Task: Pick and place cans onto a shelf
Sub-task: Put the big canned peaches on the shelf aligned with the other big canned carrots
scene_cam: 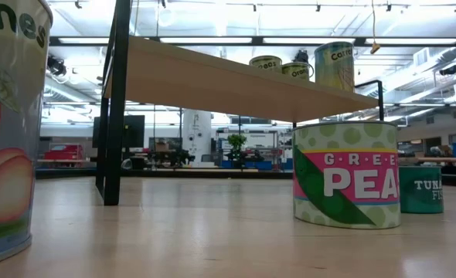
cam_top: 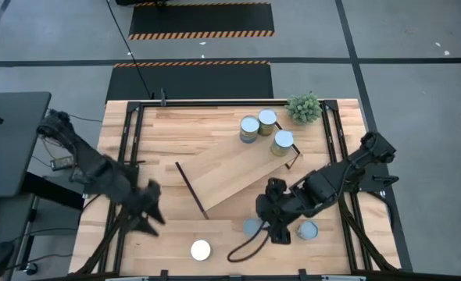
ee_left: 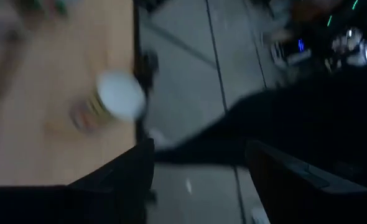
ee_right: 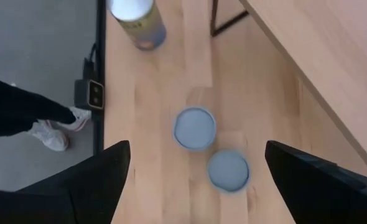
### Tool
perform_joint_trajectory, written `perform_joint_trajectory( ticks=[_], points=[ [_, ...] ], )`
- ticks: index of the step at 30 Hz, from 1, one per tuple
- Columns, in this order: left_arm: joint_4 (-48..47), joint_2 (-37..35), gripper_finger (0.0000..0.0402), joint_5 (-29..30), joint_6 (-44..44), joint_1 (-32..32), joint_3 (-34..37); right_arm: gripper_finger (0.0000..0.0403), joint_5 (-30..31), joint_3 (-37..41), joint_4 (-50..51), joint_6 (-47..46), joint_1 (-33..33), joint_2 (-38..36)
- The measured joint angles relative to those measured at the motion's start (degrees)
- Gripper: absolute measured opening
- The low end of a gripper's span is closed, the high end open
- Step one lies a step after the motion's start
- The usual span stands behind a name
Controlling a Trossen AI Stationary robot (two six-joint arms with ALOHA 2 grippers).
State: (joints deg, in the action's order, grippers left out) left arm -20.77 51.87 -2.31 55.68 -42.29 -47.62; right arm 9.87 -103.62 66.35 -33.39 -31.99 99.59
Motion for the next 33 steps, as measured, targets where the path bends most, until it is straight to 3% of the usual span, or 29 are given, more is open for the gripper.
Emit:
perform_joint_trajectory(
  ticks=[4, 13, 17, 28, 33],
  points=[
    [0.5, 5.0, 0.0258, 1.1, 6.7, -7.9, 0.0, 0.0380, 1.6, -1.9, -0.2, 0.1, -1.1, 1.6],
    [0.6, 19.4, 0.0259, 15.1, 10.3, -18.1, 0.0, 0.0380, 4.2, -2.2, -0.8, 0.3, -2.1, 1.6],
    [0.5, 27.2, 0.0273, 17.5, 16.0, -18.4, 0.0, 0.0380, 4.4, -2.2, -0.8, 1.8, -2.2, 1.6],
    [12.5, 42.2, 0.0385, 20.7, 12.6, -14.2, 0.0, 0.0380, 8.3, -2.2, -0.7, 3.7, -2.1, 1.6],
    [16.9, 45.3, 0.0396, 21.3, 11.0, -10.5, 0.0, 0.0379, 10.2, -2.2, -0.8, 4.0, -2.1, 1.6]
  ],
)
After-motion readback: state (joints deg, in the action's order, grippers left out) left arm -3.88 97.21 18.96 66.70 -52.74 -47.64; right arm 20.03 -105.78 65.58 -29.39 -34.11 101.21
